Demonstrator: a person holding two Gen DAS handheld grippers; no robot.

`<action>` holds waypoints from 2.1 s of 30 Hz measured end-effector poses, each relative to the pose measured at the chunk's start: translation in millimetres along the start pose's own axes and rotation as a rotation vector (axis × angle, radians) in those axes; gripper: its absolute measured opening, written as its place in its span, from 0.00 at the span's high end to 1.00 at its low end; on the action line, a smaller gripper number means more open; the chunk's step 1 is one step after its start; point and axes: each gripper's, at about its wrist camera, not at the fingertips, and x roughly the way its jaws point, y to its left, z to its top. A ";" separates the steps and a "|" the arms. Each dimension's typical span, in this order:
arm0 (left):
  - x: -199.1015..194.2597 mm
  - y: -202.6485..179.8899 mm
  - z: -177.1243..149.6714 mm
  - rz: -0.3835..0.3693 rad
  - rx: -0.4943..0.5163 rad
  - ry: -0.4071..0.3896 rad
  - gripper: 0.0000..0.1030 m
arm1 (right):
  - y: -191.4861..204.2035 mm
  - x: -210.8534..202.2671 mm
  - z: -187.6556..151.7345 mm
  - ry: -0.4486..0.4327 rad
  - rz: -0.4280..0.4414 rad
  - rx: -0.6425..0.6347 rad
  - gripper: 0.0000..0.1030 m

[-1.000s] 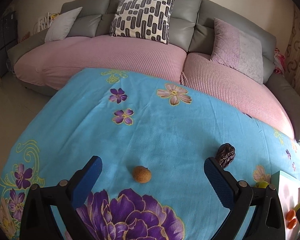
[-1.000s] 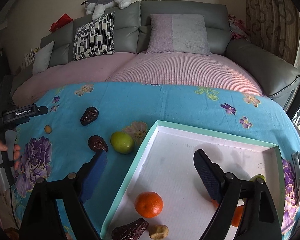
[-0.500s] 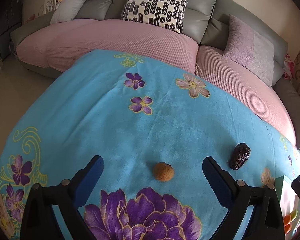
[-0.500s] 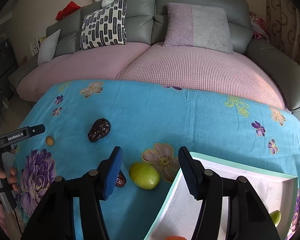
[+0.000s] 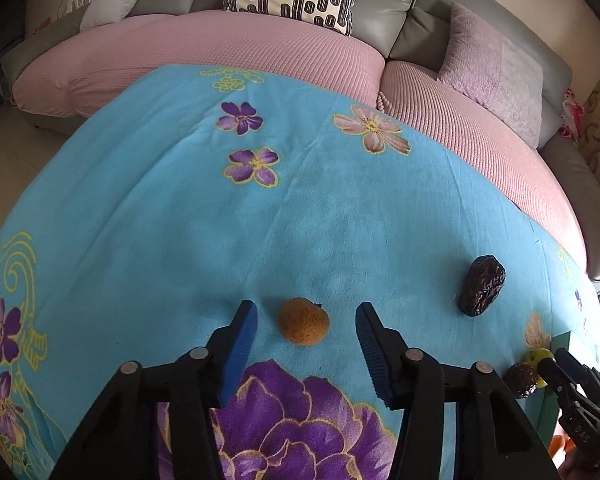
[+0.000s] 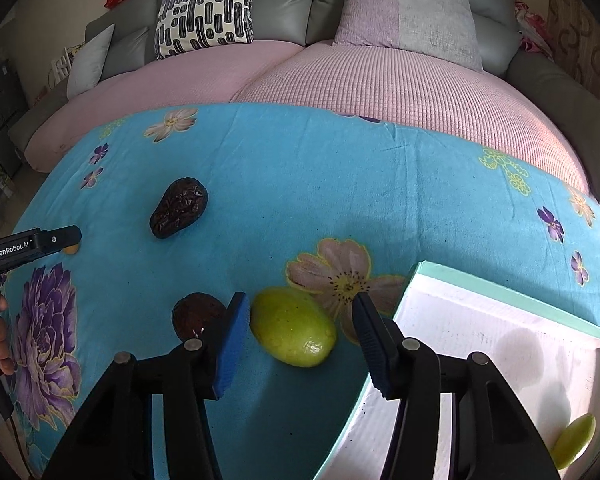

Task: Organize fruits
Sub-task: 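Grasp the green mango with the right tool while the left tool grasps the brown longan, then carry the green mango and the longan over the white tray with both tools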

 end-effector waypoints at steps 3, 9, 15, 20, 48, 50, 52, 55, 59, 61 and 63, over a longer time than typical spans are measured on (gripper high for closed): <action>2.9 -0.3 -1.3 -0.006 0.004 0.013 0.72 | 3.4 1.7 -2.3 0.008 -0.001 -0.019 0.47; -2.2 -2.6 -1.6 -0.012 0.018 0.001 0.72 | 8.1 4.5 -5.3 0.013 0.003 -0.025 0.53; -12.9 -9.8 0.1 -0.013 0.042 -0.025 0.72 | 8.6 -8.2 -8.1 -0.010 0.022 -0.004 0.53; -24.0 -14.5 0.0 -0.003 0.053 -0.053 0.72 | 6.9 -43.1 -7.9 -0.078 0.041 0.013 0.53; -57.2 -96.6 -30.2 -0.098 0.200 -0.096 0.72 | -89.1 -121.5 -51.6 -0.160 -0.055 0.253 0.53; -56.9 -110.6 -37.8 -0.117 0.231 -0.083 0.72 | -99.5 -124.5 -54.4 -0.160 -0.080 0.269 0.53; -58.0 -124.4 -45.1 -0.129 0.267 -0.077 0.72 | -111.9 -128.0 -57.7 -0.162 -0.098 0.292 0.53; -59.9 -142.1 -56.2 -0.143 0.314 -0.068 0.72 | -131.1 -133.5 -62.8 -0.165 -0.128 0.335 0.53; -63.0 -165.9 -72.0 -0.163 0.372 -0.054 0.72 | -153.9 -140.3 -69.8 -0.172 -0.183 0.371 0.53; -65.0 -181.2 -80.4 -0.178 0.405 -0.050 0.72 | -165.3 -142.9 -73.5 -0.175 -0.207 0.386 0.53; -66.6 -199.0 -89.3 -0.196 0.449 -0.046 0.72 | -176.4 -145.1 -76.9 -0.182 -0.218 0.404 0.53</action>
